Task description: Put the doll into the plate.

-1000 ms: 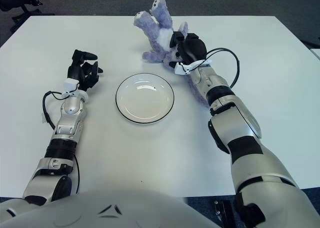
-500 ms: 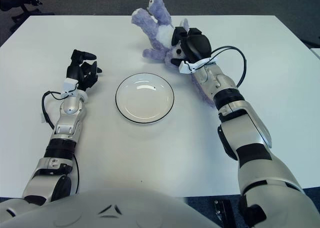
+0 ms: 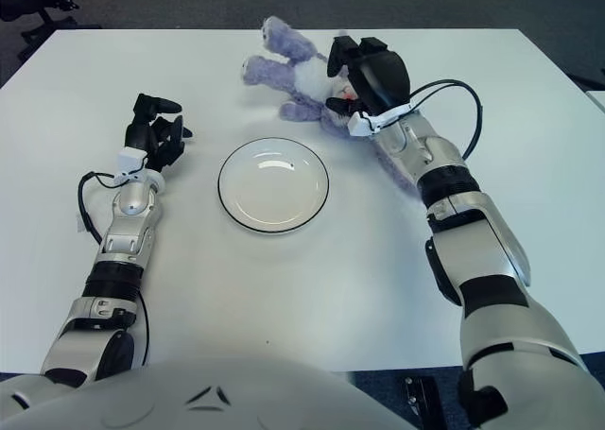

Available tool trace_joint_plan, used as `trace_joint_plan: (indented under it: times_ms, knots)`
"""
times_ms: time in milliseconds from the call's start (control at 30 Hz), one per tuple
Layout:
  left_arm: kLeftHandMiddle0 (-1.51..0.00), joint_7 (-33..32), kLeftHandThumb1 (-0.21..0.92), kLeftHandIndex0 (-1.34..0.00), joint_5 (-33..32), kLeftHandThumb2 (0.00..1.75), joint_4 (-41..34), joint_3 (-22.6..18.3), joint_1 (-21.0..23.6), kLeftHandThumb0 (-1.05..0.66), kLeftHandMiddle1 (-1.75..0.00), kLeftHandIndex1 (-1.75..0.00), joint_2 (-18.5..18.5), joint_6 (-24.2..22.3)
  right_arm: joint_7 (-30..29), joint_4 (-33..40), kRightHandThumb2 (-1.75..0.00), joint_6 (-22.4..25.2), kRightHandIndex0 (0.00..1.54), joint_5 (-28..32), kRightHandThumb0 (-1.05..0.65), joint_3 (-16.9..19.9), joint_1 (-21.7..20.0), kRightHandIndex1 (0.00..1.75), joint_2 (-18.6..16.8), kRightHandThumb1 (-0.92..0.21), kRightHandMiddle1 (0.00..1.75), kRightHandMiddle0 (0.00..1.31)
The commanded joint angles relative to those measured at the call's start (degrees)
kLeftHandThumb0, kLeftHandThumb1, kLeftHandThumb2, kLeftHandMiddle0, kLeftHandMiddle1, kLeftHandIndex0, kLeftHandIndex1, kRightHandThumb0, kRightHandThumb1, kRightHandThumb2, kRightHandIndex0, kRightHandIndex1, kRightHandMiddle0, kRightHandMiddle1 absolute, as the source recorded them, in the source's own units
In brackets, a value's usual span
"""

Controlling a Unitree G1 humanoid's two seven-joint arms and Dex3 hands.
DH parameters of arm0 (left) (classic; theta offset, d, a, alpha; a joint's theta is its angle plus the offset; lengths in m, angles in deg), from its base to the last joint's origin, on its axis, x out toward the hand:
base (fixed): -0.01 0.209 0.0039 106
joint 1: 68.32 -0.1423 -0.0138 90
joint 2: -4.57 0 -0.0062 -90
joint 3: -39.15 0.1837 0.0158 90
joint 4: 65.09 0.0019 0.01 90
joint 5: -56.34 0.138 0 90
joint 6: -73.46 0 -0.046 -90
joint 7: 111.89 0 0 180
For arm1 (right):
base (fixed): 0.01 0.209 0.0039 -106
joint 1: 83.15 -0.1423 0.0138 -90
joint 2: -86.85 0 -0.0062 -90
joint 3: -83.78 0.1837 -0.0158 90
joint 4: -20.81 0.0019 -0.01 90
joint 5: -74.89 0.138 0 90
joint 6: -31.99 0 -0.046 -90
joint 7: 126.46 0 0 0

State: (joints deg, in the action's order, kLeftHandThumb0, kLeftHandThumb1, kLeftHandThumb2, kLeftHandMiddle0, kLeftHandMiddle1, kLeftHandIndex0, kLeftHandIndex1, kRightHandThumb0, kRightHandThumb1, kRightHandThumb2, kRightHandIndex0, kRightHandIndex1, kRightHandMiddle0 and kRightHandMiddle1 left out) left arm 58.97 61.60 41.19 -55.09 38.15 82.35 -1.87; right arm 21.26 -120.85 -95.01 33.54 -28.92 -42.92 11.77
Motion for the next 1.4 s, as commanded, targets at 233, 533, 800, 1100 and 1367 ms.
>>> trace_joint_plan:
  times_ms: [233, 533, 800, 1100, 1367]
  knots:
    - [-0.58, -0.42, 0.92, -0.21, 0.62, 0.50, 0.50, -0.12, -0.16, -0.34, -1.57, -1.74, 0.40, -0.11, -2.65, -1.59, -0.64, -0.03, 0.63, -0.89, -0.38, 0.66, -1.81, 1.75, 0.85, -0.72, 1.57, 0.46]
    - [-0.58, -0.62, 0.92, -0.21, 0.67, 0.50, 0.16, -0.12, -0.27, -0.34, -1.57, -1.74, 0.26, -0.43, 10.40, 15.13, -0.35, 18.21, 0.47, -2.90, -0.68, 1.90, 4.02, 1.35, 2.70, -0.91, 1.14, 0.36]
    - [-0.58, -0.62, 0.92, -0.21, 0.60, 0.50, -0.08, -0.19, -0.28, -0.34, -1.57, -1.73, 0.31, -0.73, 19.49, 25.73, -0.42, 27.48, 0.54, -4.70, -0.75, 3.21, 7.55, 0.64, 4.40, -0.92, 0.73, 0.36]
    - [-0.58, -0.52, 0.92, -0.21, 0.52, 0.50, 0.16, -0.26, -0.14, -0.34, -1.57, -1.73, 0.42, -0.76, 27.16, 32.89, -0.48, 40.47, 0.57, -12.22, -0.80, 1.96, 8.63, 0.33, 2.84, -0.92, 0.51, 0.36]
    - [-0.58, -0.47, 0.92, -0.21, 0.50, 0.50, 0.19, -0.29, -0.20, -0.34, -1.57, -1.73, 0.51, -0.74, 32.83, 34.13, -0.61, 53.87, 0.59, -21.50, -0.88, -1.11, 7.20, 0.03, -1.06, -0.92, 0.18, 0.40]
